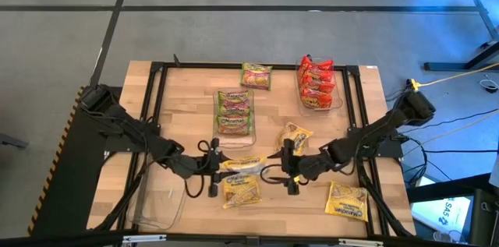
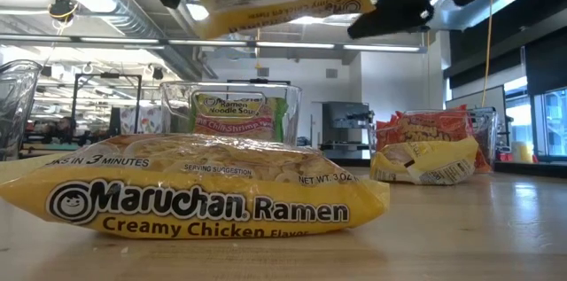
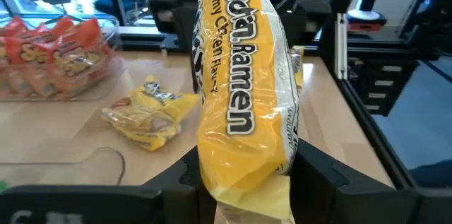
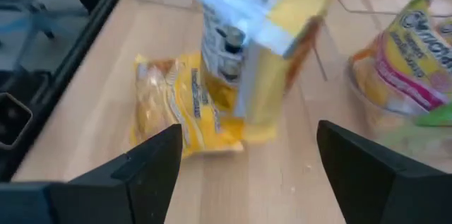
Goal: Sort Maruchan noodles
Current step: Put the yellow noodle pack into the bottom left transparent bin
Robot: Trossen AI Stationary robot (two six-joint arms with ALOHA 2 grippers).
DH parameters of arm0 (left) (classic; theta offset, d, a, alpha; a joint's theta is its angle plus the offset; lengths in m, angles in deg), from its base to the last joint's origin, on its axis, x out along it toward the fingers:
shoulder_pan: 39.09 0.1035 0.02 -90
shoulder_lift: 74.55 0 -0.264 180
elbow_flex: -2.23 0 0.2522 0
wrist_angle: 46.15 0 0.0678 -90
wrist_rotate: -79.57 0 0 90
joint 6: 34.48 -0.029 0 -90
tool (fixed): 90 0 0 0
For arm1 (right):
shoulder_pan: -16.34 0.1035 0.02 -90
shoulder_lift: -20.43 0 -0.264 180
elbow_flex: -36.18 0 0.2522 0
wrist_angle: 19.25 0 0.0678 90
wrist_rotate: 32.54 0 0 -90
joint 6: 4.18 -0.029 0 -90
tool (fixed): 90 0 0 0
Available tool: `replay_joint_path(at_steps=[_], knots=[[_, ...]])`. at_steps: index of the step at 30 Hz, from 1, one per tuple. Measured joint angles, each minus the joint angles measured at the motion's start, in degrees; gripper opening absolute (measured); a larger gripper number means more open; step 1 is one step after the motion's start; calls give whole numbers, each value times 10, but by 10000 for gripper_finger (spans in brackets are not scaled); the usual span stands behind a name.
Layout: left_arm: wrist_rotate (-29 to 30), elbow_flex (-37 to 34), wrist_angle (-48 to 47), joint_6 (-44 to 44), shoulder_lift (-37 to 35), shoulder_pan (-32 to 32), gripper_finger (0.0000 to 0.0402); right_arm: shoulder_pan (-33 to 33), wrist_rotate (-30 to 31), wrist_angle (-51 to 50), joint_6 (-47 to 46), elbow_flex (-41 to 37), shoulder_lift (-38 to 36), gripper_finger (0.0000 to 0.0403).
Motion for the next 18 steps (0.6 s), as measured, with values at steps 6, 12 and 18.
replay_joint_path(at_steps=[6,12,18], knots=[[1,0,-1,0,0,1,126,0,5,127,35,0,66,298],[2,0,-5,0,13,1,126,-1,24,273,110,0,111,271],[3,0,-5,-1,16,2,127,-25,18,309,149,0,134,189]])
